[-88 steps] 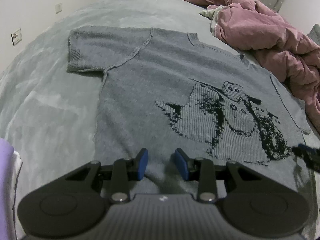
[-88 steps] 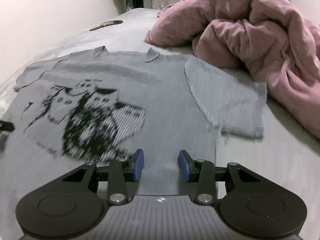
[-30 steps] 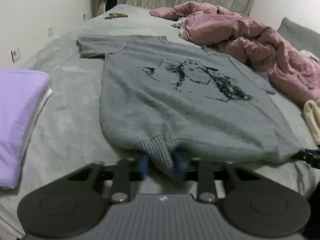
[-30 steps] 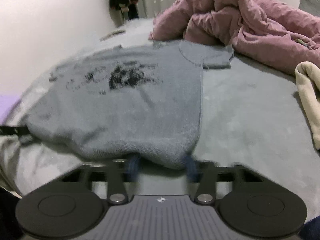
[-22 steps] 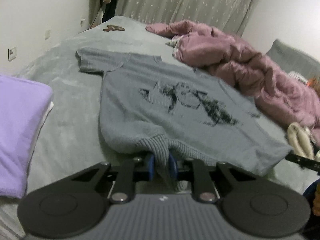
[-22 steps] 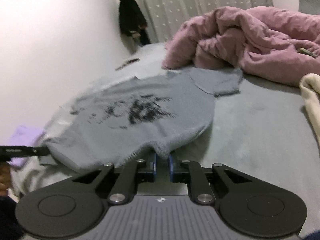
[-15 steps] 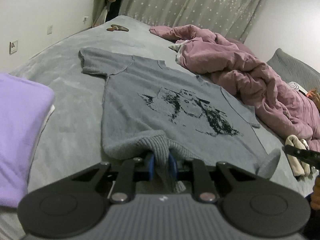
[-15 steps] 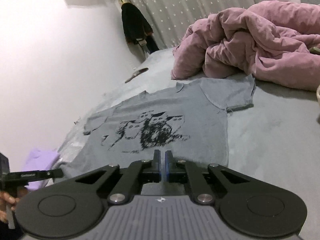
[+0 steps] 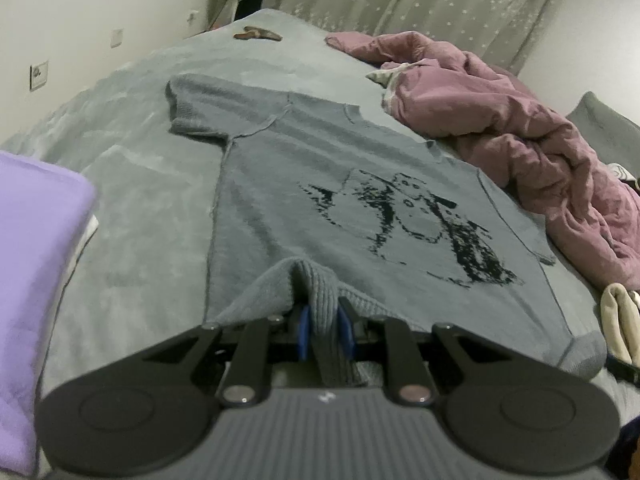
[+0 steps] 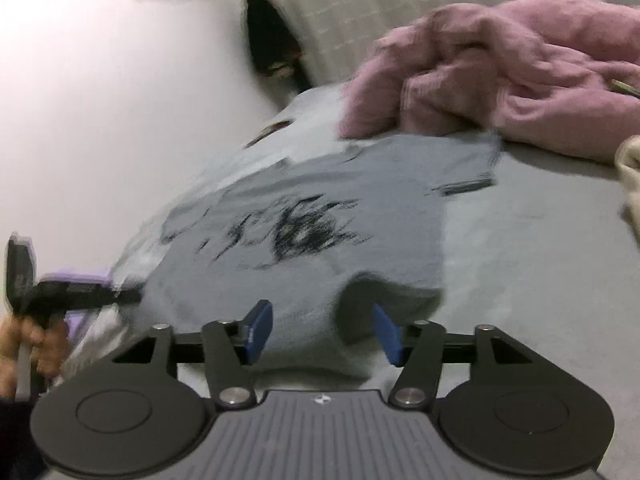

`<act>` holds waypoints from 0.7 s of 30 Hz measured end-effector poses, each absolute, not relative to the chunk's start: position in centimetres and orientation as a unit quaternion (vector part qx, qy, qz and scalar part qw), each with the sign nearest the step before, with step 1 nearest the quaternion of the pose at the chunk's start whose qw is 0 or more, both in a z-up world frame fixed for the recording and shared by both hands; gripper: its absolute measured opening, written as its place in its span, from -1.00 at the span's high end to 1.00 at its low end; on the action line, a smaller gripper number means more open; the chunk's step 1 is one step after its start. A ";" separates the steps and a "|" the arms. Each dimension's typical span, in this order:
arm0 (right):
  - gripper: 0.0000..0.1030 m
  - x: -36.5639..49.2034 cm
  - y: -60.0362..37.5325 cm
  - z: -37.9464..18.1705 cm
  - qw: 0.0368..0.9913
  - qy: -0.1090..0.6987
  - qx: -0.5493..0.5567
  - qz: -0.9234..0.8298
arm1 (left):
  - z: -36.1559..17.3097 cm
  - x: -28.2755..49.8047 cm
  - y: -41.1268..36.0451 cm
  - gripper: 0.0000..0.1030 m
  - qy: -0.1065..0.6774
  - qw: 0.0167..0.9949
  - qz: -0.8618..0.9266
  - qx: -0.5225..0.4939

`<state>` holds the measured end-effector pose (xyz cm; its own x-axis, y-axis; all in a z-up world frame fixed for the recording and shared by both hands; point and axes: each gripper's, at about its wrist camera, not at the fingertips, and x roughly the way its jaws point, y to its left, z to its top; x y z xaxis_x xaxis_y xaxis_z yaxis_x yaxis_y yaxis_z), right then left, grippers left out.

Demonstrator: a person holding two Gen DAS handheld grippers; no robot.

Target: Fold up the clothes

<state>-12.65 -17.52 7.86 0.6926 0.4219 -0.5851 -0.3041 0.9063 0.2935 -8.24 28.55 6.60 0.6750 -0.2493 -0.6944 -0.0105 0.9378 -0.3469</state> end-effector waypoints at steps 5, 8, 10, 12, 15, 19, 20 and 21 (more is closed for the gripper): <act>-0.09 -11.9 -15.0 6.1 0.907 0.368 0.018 0.205 | 5.9 -7.9 28.4 0.71 0.405 0.899 -0.060 -0.158; 0.78 -12.1 -14.2 5.6 0.908 0.364 -0.011 0.206 | 6.0 -8.1 28.2 0.75 0.404 0.900 -0.061 -0.152; 0.81 -12.6 -14.1 5.7 0.911 0.356 -0.019 0.209 | 6.2 -8.5 28.2 0.77 0.401 0.901 -0.065 -0.151; 0.81 -13.5 -14.6 6.5 0.913 0.344 0.001 0.217 | 6.4 -9.3 28.3 0.79 0.401 0.901 -0.067 -0.153; 0.81 -14.6 -16.2 8.1 0.911 0.330 0.080 0.235 | 6.8 -11.2 28.6 0.80 0.397 0.901 -0.076 -0.157; 0.81 -15.8 -18.3 9.2 0.895 0.330 0.171 0.246 | 7.7 -14.1 29.2 0.80 0.383 0.904 -0.091 -0.169; 0.81 -16.2 -18.6 9.5 0.892 0.332 0.183 0.246 | 8.0 -14.8 29.4 0.80 0.379 0.904 -0.094 -0.174; 0.81 -16.5 -18.8 9.7 0.890 0.334 0.189 0.245 | 8.3 -15.3 29.4 0.80 0.374 0.906 -0.096 -0.175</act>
